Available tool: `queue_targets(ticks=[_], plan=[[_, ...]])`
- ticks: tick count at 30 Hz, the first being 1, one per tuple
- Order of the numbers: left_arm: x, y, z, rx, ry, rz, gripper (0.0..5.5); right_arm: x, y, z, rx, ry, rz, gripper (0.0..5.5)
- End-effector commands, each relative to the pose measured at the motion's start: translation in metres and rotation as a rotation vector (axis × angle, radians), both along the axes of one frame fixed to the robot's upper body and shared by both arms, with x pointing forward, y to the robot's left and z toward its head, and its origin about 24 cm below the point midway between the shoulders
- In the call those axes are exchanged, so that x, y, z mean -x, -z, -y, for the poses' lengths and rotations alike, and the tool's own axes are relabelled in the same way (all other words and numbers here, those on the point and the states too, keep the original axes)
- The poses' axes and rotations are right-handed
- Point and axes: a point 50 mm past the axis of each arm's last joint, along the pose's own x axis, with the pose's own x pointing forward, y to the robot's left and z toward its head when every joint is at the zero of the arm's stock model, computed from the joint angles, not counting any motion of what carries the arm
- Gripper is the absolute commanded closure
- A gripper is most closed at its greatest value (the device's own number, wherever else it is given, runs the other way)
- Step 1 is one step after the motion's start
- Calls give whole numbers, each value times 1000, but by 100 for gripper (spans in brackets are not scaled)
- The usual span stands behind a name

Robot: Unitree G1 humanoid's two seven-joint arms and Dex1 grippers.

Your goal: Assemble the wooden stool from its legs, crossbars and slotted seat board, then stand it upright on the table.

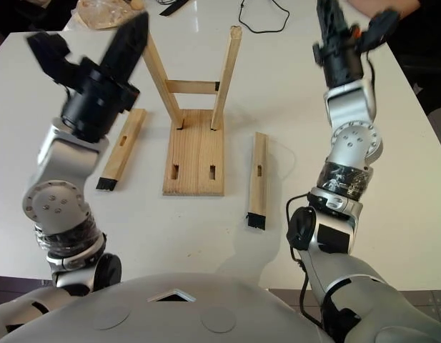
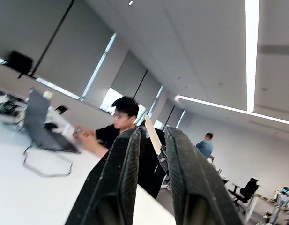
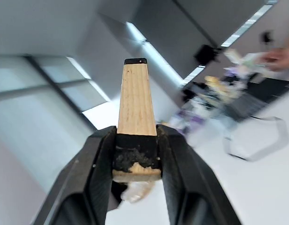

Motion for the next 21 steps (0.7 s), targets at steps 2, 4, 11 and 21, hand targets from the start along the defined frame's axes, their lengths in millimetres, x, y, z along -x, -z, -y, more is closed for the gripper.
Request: queue_targets(ticks=[2, 4, 11, 21], plan=[[-2, -33, -16, 46, 64, 81, 365, 40, -26, -28, 227, -359, 194, 418], [-2, -37, -22, 45, 101, 69, 334, 53, -29, -32, 297, -498, 221, 418], [-5, -41, -23, -1, 297, -25, 277, 63, -29, -44, 400, -776, 240, 418], [1, -47, -15, -115, 496, -39, 277, 77, -15, -48, 378, -940, 187, 418]])
